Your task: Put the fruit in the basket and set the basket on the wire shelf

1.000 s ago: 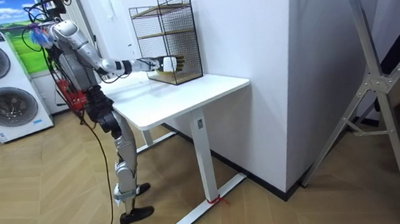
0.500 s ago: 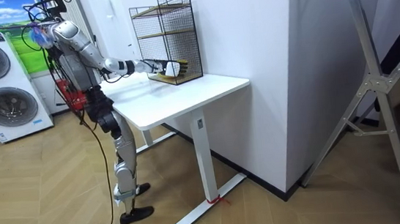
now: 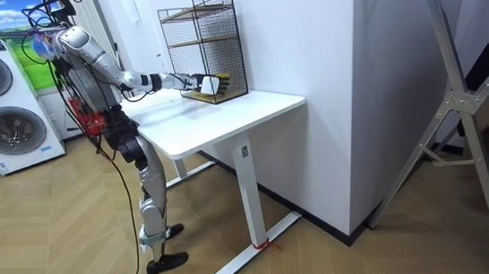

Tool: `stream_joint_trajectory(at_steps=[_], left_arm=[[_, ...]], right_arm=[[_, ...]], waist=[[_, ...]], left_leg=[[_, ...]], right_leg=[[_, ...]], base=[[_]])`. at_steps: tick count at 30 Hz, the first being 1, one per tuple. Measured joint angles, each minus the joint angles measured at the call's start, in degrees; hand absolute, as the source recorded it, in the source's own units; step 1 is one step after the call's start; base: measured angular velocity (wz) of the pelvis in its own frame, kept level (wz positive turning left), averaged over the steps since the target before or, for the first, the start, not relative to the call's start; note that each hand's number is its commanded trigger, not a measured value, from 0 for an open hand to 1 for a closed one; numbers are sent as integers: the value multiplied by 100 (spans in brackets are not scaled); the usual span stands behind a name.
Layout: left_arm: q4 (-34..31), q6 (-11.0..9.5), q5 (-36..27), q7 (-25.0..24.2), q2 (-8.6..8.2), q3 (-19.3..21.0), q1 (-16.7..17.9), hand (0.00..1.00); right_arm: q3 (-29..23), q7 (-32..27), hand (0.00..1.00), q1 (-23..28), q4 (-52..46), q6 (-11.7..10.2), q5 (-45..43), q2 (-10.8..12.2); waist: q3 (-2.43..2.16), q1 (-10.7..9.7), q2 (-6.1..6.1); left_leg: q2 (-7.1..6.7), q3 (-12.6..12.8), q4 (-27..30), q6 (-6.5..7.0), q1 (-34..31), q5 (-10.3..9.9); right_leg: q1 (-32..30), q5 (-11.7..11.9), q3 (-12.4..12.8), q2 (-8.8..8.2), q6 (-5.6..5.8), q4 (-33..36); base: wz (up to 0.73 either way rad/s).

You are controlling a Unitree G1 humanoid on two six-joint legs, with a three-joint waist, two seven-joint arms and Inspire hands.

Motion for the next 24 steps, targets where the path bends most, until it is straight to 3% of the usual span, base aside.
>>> stream_joint_trajectory(at_steps=[2,8,13,15,20,24], left_arm=[[-1,48,14,1,28,50,21,0],[-114,111,295,-77,36,179,84,0],[-893,110,341,-69,68,298,417,0],[-1285,109,340,-60,168,317,600,0],[-1848,101,438,-46,292,311,791,0],[-2263,98,454,-58,298,314,927,0]], right_arm=[[-92,18,0,28,-81,93,79,-16],[-328,221,0,375,-783,88,67,-39],[-334,223,0,639,-1170,88,73,-136],[-336,226,0,853,-1601,86,89,-173],[-324,271,0,1210,-2261,78,22,-315],[-326,283,0,1420,-2532,77,-46,-324]], waist=[[-28,2,-15],[-110,6,-38],[-117,32,-22],[-117,35,-18],[-117,25,-18],[-113,13,-26]], left_leg=[[-1,1,3,2,7,7],[-2,6,-6,0,78,10],[-2,45,-52,0,145,10],[2,74,-114,-2,186,15],[1,71,-131,-3,192,34],[-1,74,-207,-9,180,84]], right_leg=[[-1,1,-4,-1,-1,0],[27,5,12,1,-4,-7],[107,5,72,-1,-4,-14],[122,5,87,2,-4,-15],[122,12,63,2,-8,-17],[112,59,62,12,-13,-89]], base=[[0],[-1],[-3],[-8],[0],[0]])
